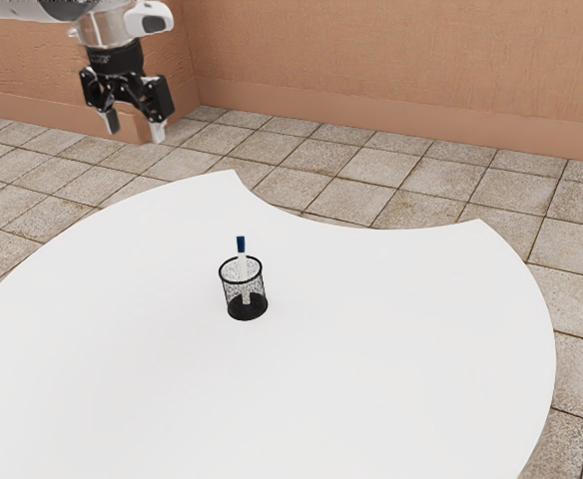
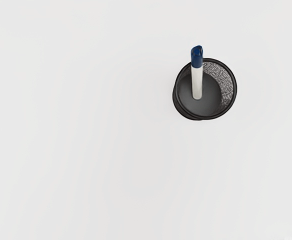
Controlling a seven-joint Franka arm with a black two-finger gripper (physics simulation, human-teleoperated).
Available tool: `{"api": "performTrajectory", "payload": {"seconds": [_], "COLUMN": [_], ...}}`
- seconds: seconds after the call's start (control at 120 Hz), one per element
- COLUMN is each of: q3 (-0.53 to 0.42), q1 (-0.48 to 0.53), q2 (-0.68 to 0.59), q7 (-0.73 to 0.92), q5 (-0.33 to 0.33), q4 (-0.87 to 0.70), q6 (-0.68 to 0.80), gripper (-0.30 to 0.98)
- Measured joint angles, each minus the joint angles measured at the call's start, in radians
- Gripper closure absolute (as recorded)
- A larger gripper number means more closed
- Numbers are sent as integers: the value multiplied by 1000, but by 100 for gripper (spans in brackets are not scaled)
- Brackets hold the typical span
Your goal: Take the marker out of the pen holder and place it to the left of the pen holder.
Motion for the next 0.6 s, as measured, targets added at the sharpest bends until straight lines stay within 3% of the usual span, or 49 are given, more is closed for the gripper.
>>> {"api": "performTrajectory", "payload": {"seconds": [0.158,0.325,0.6], "q3": [-3,-23,-31], "q1": [6,-15,-23], "q2": [18,212,376], "q7": [7,13,18], "q5": [2,-10,-102], "q4": [4,56,57], "q6": [2,36,154], "gripper": [2,2,2]}}
